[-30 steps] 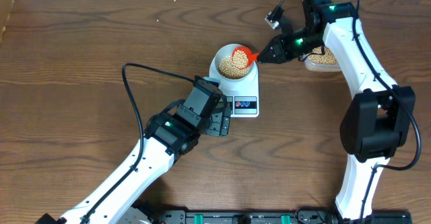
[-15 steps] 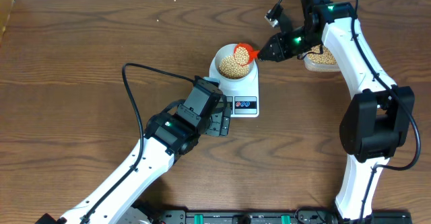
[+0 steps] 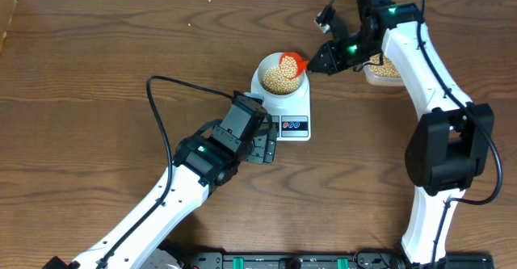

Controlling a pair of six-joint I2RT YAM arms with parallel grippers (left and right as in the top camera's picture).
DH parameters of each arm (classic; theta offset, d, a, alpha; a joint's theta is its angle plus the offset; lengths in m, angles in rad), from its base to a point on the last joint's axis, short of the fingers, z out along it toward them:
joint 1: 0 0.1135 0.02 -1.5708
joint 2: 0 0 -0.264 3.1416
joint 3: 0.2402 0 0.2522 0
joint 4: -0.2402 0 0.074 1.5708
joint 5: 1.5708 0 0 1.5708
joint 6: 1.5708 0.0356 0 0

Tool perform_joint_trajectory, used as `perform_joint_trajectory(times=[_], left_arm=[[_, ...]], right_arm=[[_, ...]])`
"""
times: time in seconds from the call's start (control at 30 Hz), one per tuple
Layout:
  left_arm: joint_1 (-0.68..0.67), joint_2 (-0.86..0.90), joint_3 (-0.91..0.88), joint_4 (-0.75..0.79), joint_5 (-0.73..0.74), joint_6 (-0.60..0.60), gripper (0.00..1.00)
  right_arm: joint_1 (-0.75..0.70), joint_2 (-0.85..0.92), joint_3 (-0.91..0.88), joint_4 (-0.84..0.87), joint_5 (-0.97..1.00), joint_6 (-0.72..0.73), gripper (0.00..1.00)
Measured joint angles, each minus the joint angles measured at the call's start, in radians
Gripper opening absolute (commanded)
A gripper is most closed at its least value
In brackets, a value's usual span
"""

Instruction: Scoop item into bowl and weigh 50g on scale

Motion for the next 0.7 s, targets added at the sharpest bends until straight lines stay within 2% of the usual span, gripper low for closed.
perform_joint_trajectory(times=[0.7], left_arm=[[0.000,0.000,0.000,0.000,0.000,0.000,0.88]], right_arm=[[0.079,-0.001,0.000,0.016,0.138,0.003,0.01]])
